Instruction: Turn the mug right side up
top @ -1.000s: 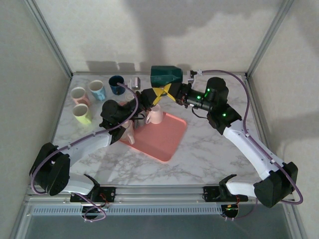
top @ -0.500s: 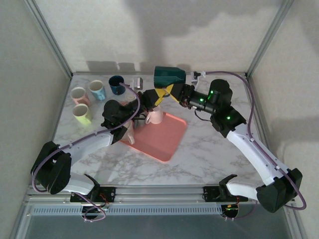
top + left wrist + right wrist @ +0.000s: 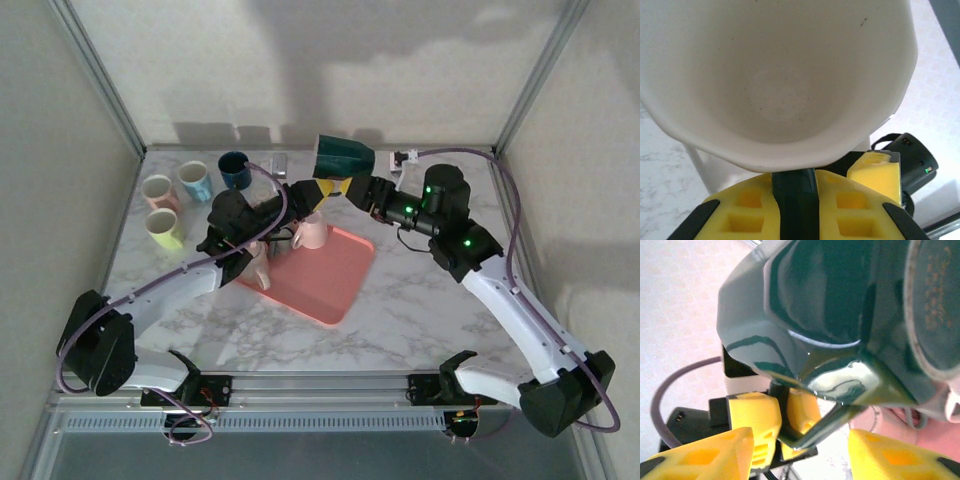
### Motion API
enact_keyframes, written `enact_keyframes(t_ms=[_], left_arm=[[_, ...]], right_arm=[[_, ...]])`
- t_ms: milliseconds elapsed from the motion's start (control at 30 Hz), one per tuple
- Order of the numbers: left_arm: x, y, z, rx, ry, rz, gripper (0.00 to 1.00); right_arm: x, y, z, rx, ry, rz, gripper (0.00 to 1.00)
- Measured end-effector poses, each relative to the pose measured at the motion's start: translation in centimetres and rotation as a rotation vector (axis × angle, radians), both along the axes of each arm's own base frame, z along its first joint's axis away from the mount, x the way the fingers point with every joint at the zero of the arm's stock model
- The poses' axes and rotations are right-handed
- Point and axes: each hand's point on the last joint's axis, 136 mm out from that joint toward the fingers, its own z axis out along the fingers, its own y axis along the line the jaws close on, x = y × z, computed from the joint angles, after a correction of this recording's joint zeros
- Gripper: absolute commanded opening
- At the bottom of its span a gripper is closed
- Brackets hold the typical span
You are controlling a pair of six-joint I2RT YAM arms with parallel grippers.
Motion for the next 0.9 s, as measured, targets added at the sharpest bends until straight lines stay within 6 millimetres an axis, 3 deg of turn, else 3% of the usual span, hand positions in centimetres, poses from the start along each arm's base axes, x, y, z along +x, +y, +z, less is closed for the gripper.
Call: enact_keyframes(t_ms=[533,900], left_arm=[[1.7,0.9,-1.2,0.378,-0.1,0.135,0.0],[2.7,5.1,-4.6,0.682,-0.062,0.32,0.0]], right_arm=[[-0.4,-2.2,-3.4,-0.231,-0.015,-0.049,0.55],[-0.9,-3.6,-5.4,-0.382,-0.005,-0.051,0.56]])
